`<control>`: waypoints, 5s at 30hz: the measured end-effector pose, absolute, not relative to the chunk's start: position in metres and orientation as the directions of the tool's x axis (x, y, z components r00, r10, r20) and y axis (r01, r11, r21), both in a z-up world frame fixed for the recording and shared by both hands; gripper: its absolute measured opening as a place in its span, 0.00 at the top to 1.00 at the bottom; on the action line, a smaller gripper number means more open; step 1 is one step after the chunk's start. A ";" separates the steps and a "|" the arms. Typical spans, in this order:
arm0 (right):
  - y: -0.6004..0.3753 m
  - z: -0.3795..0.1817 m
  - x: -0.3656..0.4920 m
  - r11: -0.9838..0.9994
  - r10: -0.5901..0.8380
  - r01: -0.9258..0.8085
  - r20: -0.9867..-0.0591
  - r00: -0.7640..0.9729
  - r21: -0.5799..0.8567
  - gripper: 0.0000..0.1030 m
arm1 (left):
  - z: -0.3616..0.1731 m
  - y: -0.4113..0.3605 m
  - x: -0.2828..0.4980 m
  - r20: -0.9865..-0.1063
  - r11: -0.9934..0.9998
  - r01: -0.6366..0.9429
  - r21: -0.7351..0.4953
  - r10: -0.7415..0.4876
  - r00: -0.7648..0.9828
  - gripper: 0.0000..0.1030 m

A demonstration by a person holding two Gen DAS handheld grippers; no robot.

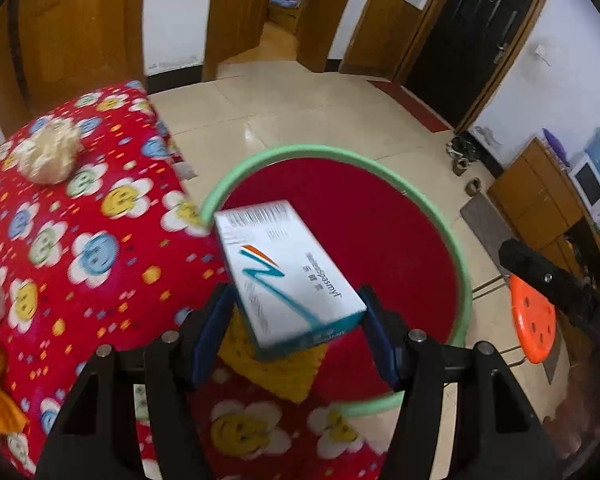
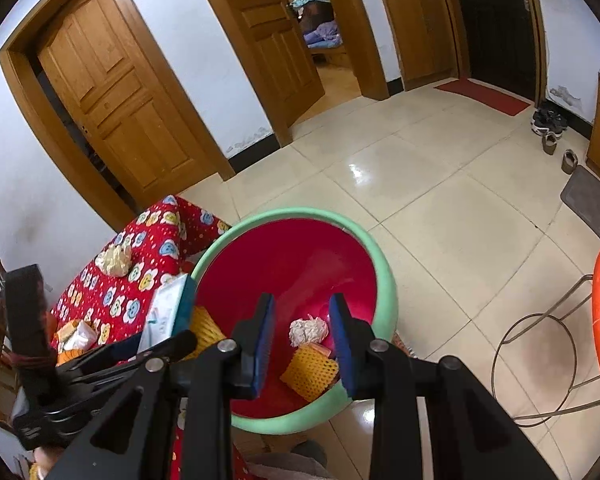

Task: Collect trash
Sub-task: 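Open the left tool to drop the white medicine box into the basin, then move both tools back over the table toward the cloths, then grasp the white cloth with the left tool while the right tool grasps the orange cloth, then carry both cloths over the basin and open both tools to drop them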

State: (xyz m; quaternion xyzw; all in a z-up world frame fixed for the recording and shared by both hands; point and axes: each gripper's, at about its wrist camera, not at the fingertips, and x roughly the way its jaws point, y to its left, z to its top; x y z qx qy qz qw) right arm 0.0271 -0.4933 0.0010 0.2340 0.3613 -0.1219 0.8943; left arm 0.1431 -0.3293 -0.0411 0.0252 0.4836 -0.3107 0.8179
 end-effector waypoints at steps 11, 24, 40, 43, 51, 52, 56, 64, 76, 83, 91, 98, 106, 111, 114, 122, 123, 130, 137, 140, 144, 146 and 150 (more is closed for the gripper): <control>-0.502 0.004 0.019 0.833 -0.082 0.432 -0.696 0.714 0.345 0.62 | -0.018 -0.335 0.142 -0.793 0.802 0.541 -0.253 -0.493 0.360 0.22; -0.478 0.013 0.014 0.844 -0.048 0.394 -0.680 0.732 0.364 0.51 | 0.015 -0.285 0.131 -0.788 0.858 0.467 -0.214 -0.434 0.436 0.22; -0.419 0.023 0.018 0.880 0.032 0.296 -0.668 0.744 0.372 0.49 | 0.029 -0.182 0.122 -0.778 0.931 0.314 -0.183 -0.333 0.533 0.22; -0.405 0.023 0.022 0.885 0.050 0.276 -0.666 0.744 0.375 0.49 | 0.030 -0.167 0.119 -0.774 0.937 0.302 -0.177 -0.323 0.546 0.22; -0.363 0.017 0.036 0.906 0.109 0.206 -0.673 0.732 0.371 0.49 | 0.029 -0.108 0.115 -0.764 0.965 0.205 -0.162 -0.254 0.593 0.22; -0.359 0.016 0.037 0.907 0.115 0.200 -0.674 0.730 0.370 0.49 | 0.027 -0.100 0.115 -0.765 0.968 0.189 -0.163 -0.245 0.595 0.22; -0.340 0.011 0.045 0.909 0.151 0.169 -0.680 0.718 0.380 0.49 | 0.020 -0.072 0.116 -0.771 0.980 0.129 -0.155 -0.201 0.604 0.22; -0.301 0.000 0.064 0.910 0.227 0.106 -0.695 0.683 0.401 0.48 | 0.001 -0.028 0.120 -0.792 0.987 0.036 -0.155 -0.146 0.592 0.22; -0.238 -0.009 0.090 0.919 0.322 -0.022 -0.715 0.621 0.394 0.48 | -0.021 0.022 0.112 -0.816 0.982 -0.081 -0.169 -0.093 0.571 0.22; -0.213 -0.021 0.107 0.910 0.368 -0.061 -0.730 0.575 0.410 0.48 | -0.031 0.036 0.112 -0.828 0.974 -0.119 -0.193 -0.096 0.553 0.22; -0.198 -0.038 0.125 0.905 0.387 -0.067 -0.752 0.534 0.419 0.67 | -0.030 0.033 0.111 -0.825 0.974 -0.116 -0.194 -0.098 0.557 0.22; -0.205 -0.038 0.117 0.902 0.386 -0.058 -0.741 0.550 0.428 0.91 | -0.025 0.021 0.111 -0.819 0.977 -0.092 -0.193 -0.108 0.564 0.22; -0.232 -0.018 0.097 0.901 0.367 -0.047 -0.701 0.612 0.430 0.91 | -0.018 -0.007 0.112 -0.811 0.978 -0.019 -0.208 -0.161 0.563 0.22; -0.254 -0.011 0.087 0.899 0.348 -0.018 -0.689 0.636 0.437 0.91 | -0.018 -0.030 0.115 -0.814 0.979 0.020 -0.204 -0.181 0.552 0.22; -0.266 -0.007 0.079 0.903 0.325 0.002 -0.683 0.655 0.431 0.91 | -0.022 -0.040 0.122 -0.818 0.978 0.031 -0.208 -0.191 0.543 0.22; -0.303 -0.002 0.062 0.898 0.266 0.076 -0.674 0.689 0.433 0.91 | -0.033 -0.059 0.134 -0.835 0.978 0.071 -0.198 -0.207 0.510 0.30; -0.309 -0.002 0.059 0.899 0.253 0.089 -0.673 0.695 0.429 0.91 | -0.035 -0.060 0.135 -0.837 0.978 0.073 -0.193 -0.203 0.509 0.31; -0.355 -0.009 0.038 0.884 0.161 0.204 -0.685 0.711 0.420 0.91 | -0.043 -0.066 0.138 -0.839 0.968 0.112 -0.224 -0.250 0.483 0.64; -0.391 -0.021 0.024 0.859 0.094 0.297 -0.699 0.709 0.416 0.91 | -0.023 -0.076 0.122 -0.813 0.958 0.168 -0.233 -0.287 0.507 0.70; -0.403 -0.023 0.021 0.855 0.068 0.321 -0.700 0.711 0.408 0.91 | -0.010 -0.085 0.113 -0.797 0.951 0.206 -0.232 -0.307 0.521 0.70; -0.419 -0.026 0.018 0.844 0.036 0.356 -0.703 0.710 0.402 0.88 | 0.005 -0.103 0.106 -0.779 0.936 0.259 -0.239 -0.344 0.525 0.70; -0.425 -0.027 0.017 0.838 0.019 0.374 -0.707 0.707 0.397 0.86 | 0.011 -0.115 0.104 -0.774 0.930 0.284 -0.232 -0.354 0.525 0.70; -0.436 -0.028 0.013 0.827 0.008 0.390 -0.702 0.713 0.405 0.73 | 0.018 -0.137 0.099 -0.771 0.913 0.335 -0.234 -0.384 0.508 0.70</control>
